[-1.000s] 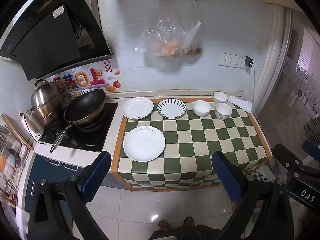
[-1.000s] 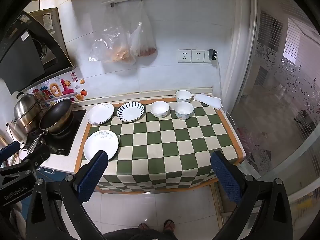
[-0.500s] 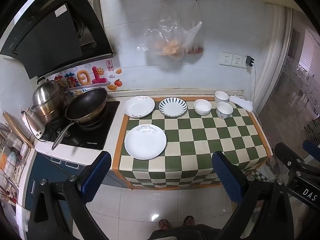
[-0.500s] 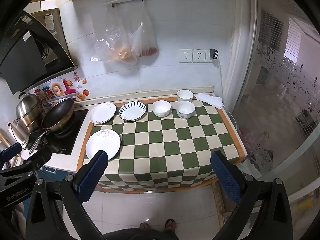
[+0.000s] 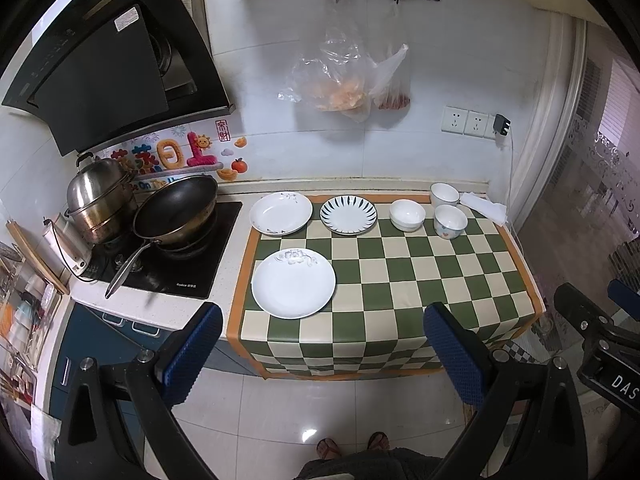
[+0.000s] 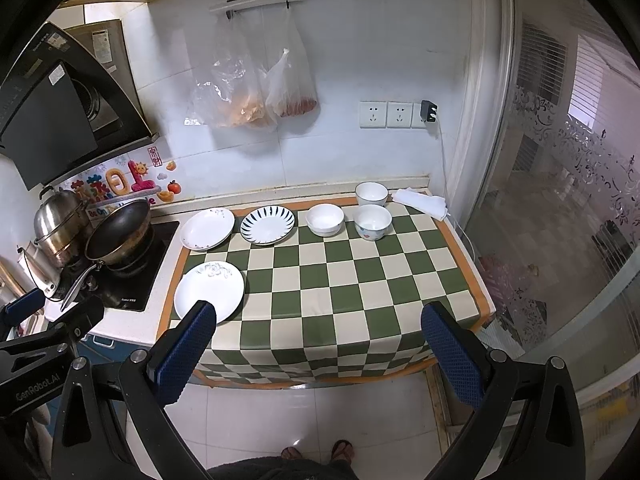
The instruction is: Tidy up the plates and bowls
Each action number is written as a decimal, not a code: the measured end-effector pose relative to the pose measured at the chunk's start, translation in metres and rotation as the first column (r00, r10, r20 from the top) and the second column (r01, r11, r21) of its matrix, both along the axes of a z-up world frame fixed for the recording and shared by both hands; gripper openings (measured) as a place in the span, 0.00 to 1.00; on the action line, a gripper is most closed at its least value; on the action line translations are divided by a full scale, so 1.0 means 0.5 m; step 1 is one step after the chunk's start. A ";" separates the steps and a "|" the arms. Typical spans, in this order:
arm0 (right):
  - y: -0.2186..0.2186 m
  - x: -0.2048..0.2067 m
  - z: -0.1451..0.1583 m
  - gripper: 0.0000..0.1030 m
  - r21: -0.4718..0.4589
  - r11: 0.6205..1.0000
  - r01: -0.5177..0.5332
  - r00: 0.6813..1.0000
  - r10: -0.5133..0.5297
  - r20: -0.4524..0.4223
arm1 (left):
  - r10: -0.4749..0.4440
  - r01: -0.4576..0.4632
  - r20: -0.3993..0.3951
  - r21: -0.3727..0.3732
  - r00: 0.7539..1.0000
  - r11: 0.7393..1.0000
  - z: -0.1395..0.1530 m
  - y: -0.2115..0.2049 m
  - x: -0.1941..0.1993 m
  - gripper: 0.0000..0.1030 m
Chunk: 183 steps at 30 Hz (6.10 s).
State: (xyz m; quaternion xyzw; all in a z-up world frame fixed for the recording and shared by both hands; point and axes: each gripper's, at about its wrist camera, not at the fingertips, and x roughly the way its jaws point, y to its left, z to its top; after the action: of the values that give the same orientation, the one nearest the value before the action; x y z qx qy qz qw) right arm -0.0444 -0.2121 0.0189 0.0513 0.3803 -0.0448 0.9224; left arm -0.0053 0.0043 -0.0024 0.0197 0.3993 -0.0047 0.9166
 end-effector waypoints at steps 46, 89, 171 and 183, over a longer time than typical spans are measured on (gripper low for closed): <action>0.006 0.005 0.006 1.00 -0.006 1.000 -0.005 1.000 0.005 0.003 | 0.001 -0.001 0.004 -0.009 1.000 1.000 0.009 0.014 0.001 1.00; 0.230 0.700 -0.706 0.90 0.311 0.914 -0.262 0.825 0.379 -0.419 | 0.236 -0.215 -0.402 0.099 0.885 0.972 -0.554 0.290 0.529 0.98; -0.164 0.819 -0.803 0.17 0.525 0.850 0.038 0.799 0.290 -0.527 | -0.027 -0.003 -0.557 -0.052 0.830 0.999 -0.624 0.069 0.777 0.42; 0.169 1.095 -0.658 0.39 0.537 0.812 -0.229 0.815 0.462 -0.351 | 0.237 -0.355 -0.511 -0.146 0.826 0.924 -0.619 0.356 0.927 0.41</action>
State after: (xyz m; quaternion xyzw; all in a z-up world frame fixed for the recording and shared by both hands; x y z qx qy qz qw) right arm 0.5033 -0.1277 -0.3103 0.1890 0.5920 0.2116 0.7544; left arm 0.4583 0.1824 -0.3120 -0.1528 0.6105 0.0864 0.7723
